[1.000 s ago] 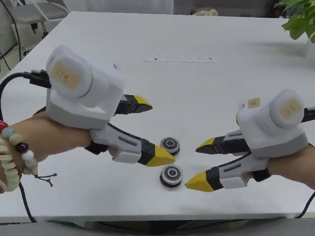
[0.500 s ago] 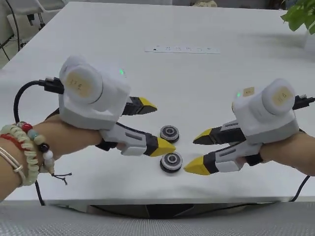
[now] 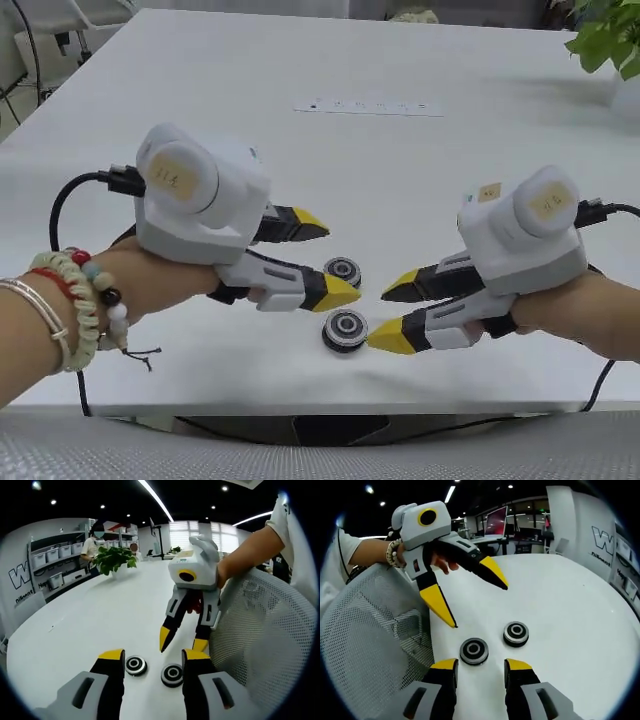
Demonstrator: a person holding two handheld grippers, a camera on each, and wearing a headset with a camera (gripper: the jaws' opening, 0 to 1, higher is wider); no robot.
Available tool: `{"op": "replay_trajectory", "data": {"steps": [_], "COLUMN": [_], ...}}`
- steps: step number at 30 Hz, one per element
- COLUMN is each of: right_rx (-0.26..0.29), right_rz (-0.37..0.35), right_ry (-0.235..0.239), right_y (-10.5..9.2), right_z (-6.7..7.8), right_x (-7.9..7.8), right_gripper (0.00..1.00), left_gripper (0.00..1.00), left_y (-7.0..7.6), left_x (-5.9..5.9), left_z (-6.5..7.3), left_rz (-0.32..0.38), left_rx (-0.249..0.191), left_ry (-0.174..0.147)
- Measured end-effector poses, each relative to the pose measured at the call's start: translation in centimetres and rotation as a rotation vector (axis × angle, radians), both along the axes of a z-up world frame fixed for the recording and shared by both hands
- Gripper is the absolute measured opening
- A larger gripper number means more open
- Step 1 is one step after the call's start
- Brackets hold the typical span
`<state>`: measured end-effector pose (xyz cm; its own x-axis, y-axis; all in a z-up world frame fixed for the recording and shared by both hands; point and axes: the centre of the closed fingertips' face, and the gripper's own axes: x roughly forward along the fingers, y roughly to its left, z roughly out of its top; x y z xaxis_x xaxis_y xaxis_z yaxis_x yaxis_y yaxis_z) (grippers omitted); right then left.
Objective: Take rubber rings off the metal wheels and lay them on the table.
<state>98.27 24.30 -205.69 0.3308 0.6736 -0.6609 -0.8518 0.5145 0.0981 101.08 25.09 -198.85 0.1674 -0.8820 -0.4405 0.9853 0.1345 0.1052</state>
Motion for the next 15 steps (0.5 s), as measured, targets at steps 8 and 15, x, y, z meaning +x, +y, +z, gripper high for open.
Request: {"op": "replay_trajectory", "data": {"steps": [8, 15], "right_rx": [0.027, 0.036], "right_rz": [-0.036, 0.009], "right_ry": [-0.002, 0.022], "right_y": [0.3, 0.7], "right_z": [0.5, -0.4], "right_x": [1.6, 0.7], "right_gripper": [0.34, 0.31], "left_gripper": [0.41, 0.35], "left_y": [-0.8, -0.1], "left_x": [0.4, -1.0], "left_z": [-1.3, -4.2], "left_rz": [-0.061, -0.104], "left_rx": [0.08, 0.148], "left_ry": [-0.016, -0.03]}}
